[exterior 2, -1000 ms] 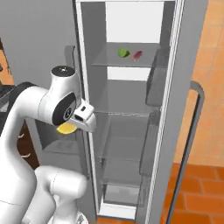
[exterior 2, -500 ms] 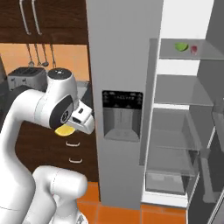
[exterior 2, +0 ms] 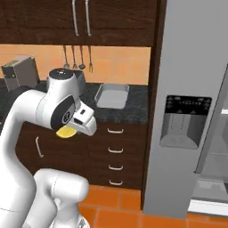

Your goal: Place one lemon wedge and one steak in each tupperware on the nearby counter, to pack two identical lunches.

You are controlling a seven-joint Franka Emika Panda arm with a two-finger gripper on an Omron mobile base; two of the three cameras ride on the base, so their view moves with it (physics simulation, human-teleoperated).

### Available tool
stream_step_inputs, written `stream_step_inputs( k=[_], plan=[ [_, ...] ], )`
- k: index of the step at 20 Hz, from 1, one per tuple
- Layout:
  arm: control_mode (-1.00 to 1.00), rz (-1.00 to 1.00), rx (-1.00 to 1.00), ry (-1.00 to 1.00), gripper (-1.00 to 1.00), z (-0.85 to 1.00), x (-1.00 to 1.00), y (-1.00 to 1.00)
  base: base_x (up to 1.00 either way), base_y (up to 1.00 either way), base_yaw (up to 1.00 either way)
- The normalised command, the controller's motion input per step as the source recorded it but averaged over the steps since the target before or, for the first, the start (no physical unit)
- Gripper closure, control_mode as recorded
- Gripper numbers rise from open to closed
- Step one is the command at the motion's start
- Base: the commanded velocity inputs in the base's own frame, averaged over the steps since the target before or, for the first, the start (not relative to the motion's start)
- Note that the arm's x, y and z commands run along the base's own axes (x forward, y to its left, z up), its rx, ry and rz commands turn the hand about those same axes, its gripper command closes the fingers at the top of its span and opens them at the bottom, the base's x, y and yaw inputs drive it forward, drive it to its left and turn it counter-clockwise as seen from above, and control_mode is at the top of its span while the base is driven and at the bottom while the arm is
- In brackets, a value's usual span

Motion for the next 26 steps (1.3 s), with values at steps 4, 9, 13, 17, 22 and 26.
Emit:
stream_step_inputs(
  k=[4, 9, 13, 17, 22, 26],
  plan=[
    [1.0, 0.0, 0.0, 0.0, 1.0, 0.0, 0.0, 0.0, 0.15, 1.0, 0.0],
    [1.0, 0.0, 0.0, 0.0, 1.0, 0.0, 0.0, 0.0, 0.33, 1.0, 0.0],
    [1.0, 0.0, 0.0, 0.0, 1.0, 0.0, 0.0, 0.0, 0.54, 1.0, 0.0],
    [1.0, 0.0, 0.0, 0.0, 1.0, 0.0, 0.0, 0.0, 0.76, 1.0, 0.0],
    [1.0, 0.0, 0.0, 0.0, 1.0, 0.0, 0.0, 0.0, 0.76, 1.0, 0.0],
    [1.0, 0.0, 0.0, 0.0, 1.0, 0.0, 0.0, 0.0, 0.12, 1.0, 0.0]
  ],
)
